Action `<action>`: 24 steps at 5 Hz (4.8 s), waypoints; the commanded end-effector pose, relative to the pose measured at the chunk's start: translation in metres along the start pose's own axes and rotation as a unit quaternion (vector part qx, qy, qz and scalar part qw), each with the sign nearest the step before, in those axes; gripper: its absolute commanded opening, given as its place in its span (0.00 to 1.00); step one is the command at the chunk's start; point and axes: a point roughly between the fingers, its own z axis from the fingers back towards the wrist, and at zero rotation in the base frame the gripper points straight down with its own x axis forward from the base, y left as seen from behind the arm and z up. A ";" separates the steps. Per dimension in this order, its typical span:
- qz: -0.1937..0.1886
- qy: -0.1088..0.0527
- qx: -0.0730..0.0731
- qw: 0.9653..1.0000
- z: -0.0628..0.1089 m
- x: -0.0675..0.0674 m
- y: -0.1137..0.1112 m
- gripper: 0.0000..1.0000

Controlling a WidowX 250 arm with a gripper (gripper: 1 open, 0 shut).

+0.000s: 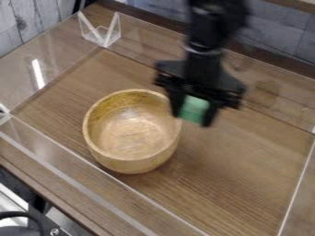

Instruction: Put green object into wooden bowl

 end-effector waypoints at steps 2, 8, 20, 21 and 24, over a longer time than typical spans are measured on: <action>-0.012 -0.019 0.000 1.000 0.006 -0.004 0.059 0.00; 0.022 -0.016 0.003 1.000 0.025 0.013 0.027 0.00; 0.027 -0.006 0.012 1.000 0.021 -0.001 0.062 0.00; 0.000 -0.008 0.003 1.000 0.029 0.001 0.073 0.00; -0.035 -0.017 -0.007 0.999 0.037 0.001 0.059 0.00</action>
